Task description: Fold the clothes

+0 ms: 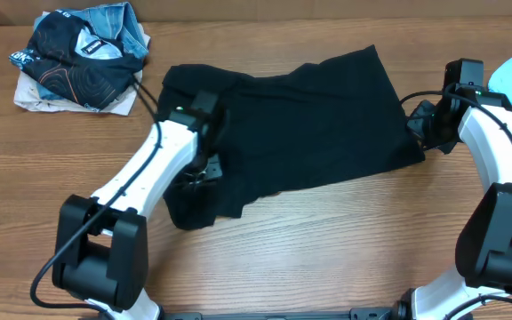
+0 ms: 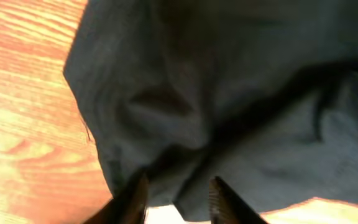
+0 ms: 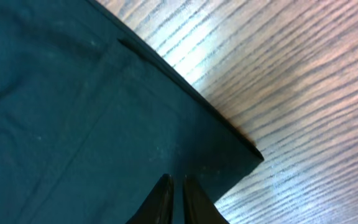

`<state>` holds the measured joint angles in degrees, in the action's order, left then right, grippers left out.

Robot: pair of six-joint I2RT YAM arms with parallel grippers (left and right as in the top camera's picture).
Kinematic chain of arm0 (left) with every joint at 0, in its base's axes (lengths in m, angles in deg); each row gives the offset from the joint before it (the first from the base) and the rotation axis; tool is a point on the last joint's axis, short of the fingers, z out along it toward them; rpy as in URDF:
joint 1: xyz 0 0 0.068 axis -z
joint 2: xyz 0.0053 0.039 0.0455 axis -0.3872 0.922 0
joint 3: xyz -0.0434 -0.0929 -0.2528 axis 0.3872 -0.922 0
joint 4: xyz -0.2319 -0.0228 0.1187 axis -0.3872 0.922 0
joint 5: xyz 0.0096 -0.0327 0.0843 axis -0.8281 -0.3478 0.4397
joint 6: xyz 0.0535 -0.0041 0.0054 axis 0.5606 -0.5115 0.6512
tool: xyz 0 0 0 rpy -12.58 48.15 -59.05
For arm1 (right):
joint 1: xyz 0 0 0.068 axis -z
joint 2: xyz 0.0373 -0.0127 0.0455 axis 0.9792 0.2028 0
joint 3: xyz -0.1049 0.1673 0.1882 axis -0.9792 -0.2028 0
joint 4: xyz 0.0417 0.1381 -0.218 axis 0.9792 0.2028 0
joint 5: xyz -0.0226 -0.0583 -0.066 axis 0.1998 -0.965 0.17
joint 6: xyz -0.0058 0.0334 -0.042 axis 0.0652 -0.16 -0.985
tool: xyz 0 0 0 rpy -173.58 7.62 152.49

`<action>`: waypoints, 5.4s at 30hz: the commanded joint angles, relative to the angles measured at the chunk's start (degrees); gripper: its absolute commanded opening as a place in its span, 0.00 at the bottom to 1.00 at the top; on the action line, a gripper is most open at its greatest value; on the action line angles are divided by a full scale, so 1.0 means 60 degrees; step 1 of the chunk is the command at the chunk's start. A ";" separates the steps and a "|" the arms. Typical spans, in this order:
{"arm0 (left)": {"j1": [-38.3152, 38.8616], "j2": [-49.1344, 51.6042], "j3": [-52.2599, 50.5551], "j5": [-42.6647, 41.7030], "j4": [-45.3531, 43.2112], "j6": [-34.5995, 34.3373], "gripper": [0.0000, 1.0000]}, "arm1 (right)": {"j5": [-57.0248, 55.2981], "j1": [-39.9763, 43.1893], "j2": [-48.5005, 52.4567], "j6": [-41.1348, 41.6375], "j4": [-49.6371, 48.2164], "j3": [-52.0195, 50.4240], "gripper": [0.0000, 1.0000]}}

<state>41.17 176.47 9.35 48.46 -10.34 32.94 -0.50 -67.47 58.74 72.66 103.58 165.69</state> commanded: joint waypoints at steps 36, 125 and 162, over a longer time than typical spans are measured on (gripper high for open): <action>-0.2718 0.2470 -0.0262 -0.1064 -0.1198 0.2419 0.29 | 0.0306 0.0000 0.1770 -0.0018 -0.0127 -0.0026 0.04; -0.5005 0.2463 0.1035 0.0670 0.0364 0.0692 0.35 | -0.1213 -0.0951 0.0714 0.2233 0.0710 -0.2226 0.04; 0.1453 0.0867 0.4728 0.1942 0.3282 0.1632 1.00 | 0.2550 -0.1257 -0.1093 -0.0535 0.1985 0.1202 1.00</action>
<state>45.94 182.09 36.83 52.65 9.31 46.95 14.36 -75.27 52.78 69.87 115.84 171.81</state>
